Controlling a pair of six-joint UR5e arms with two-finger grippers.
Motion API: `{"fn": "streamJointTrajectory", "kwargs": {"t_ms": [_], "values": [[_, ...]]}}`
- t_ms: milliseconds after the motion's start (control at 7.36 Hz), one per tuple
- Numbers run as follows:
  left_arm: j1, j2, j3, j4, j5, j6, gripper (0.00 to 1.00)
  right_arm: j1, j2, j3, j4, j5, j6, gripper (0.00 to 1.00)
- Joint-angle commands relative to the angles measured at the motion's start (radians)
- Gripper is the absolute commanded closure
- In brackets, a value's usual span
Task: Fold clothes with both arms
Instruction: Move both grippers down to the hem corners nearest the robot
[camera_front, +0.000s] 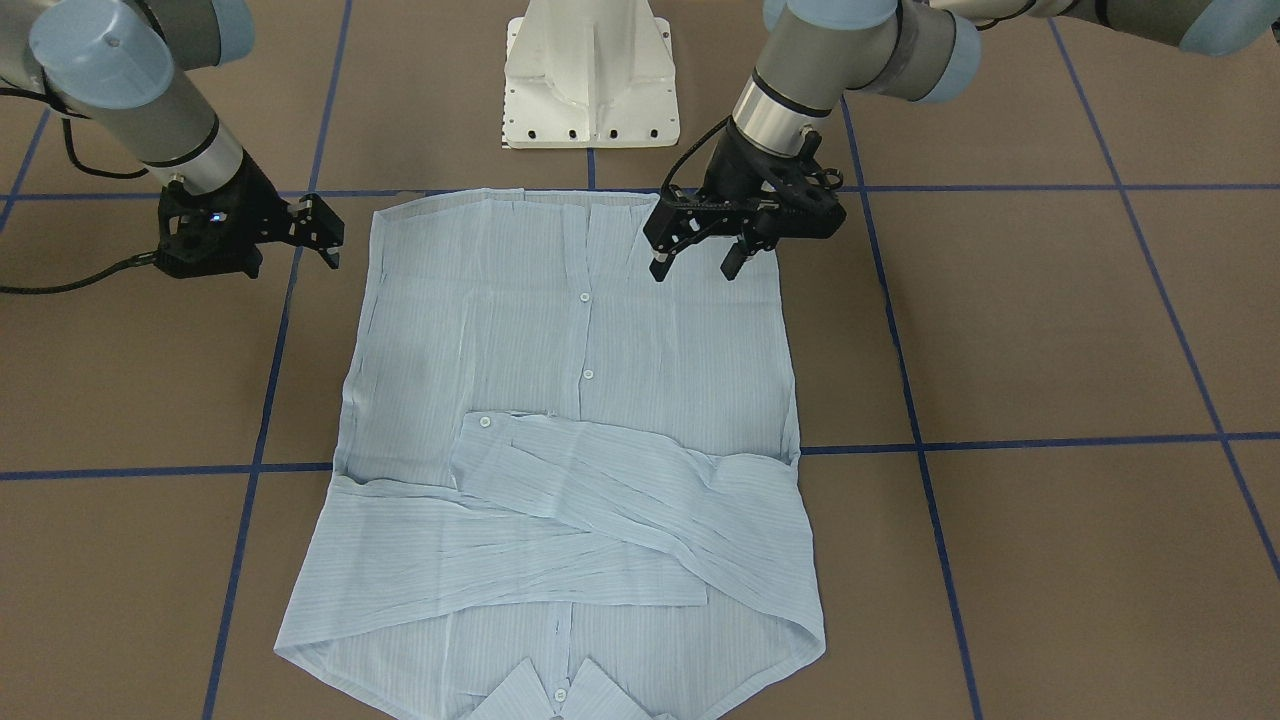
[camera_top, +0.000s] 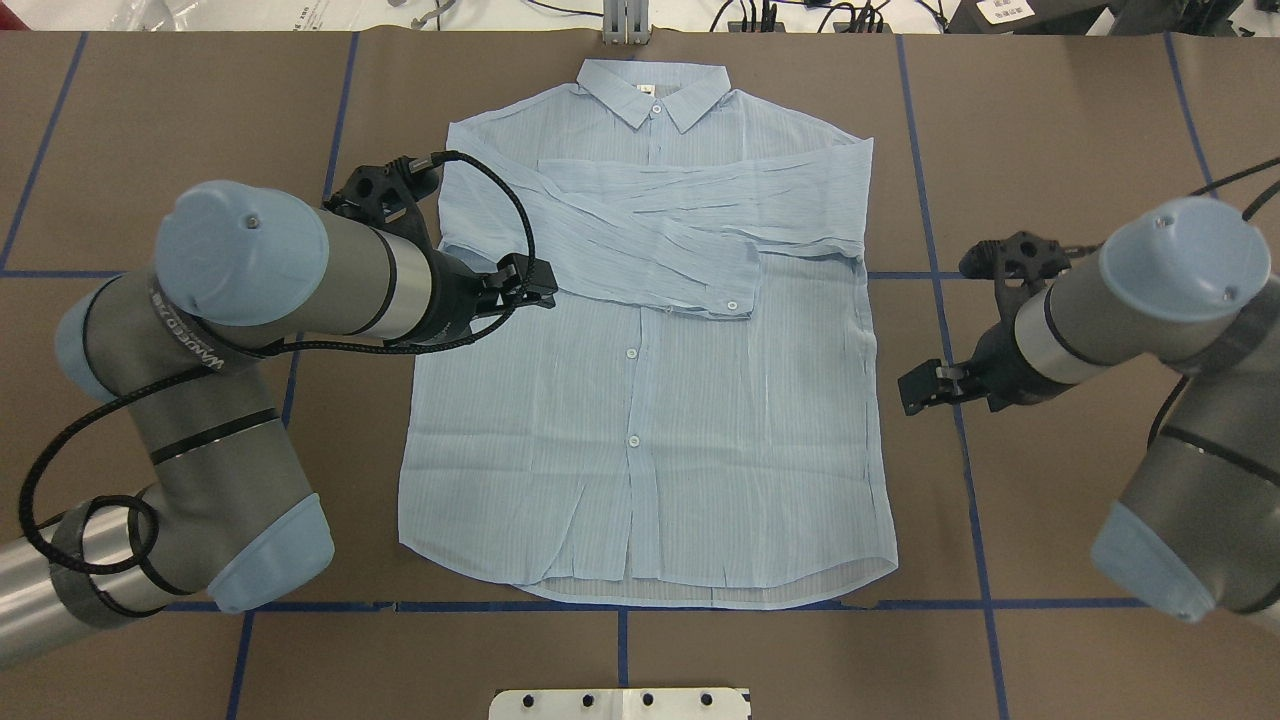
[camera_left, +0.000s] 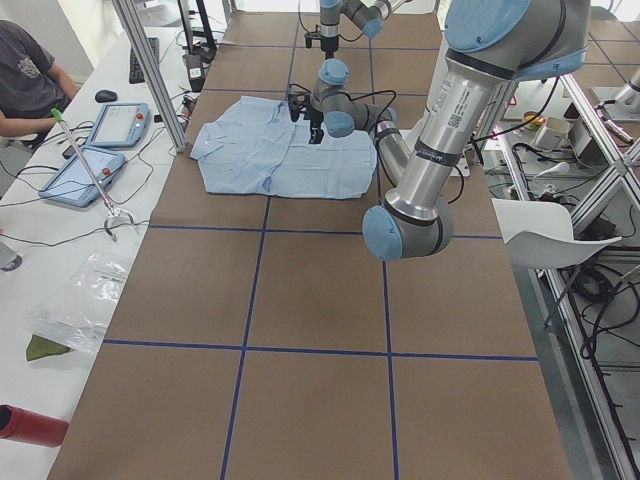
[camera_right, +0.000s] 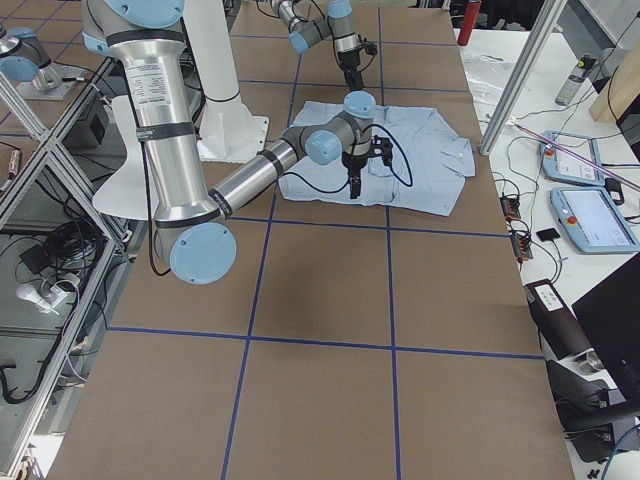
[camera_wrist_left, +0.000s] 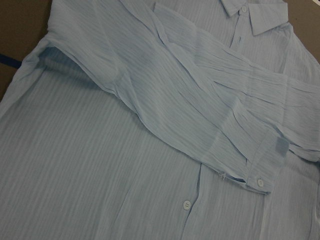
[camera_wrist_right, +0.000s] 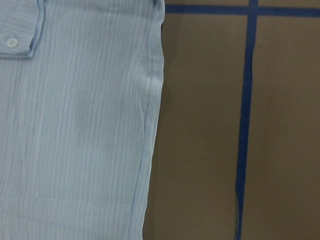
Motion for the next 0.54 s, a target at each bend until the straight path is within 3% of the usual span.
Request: {"fn": "streamJointTrajectory", "kwargs": {"t_ms": [0,408], "values": [[-0.003,0.050,-0.045,0.007,0.008,0.002,0.02,-0.148,-0.104,0.012,0.142,-0.090,0.102,0.00],[-0.006,0.052,-0.039,0.009,0.009,0.004,0.02,-0.268,-0.087,0.006,0.141,-0.139,0.200,0.00]]}}
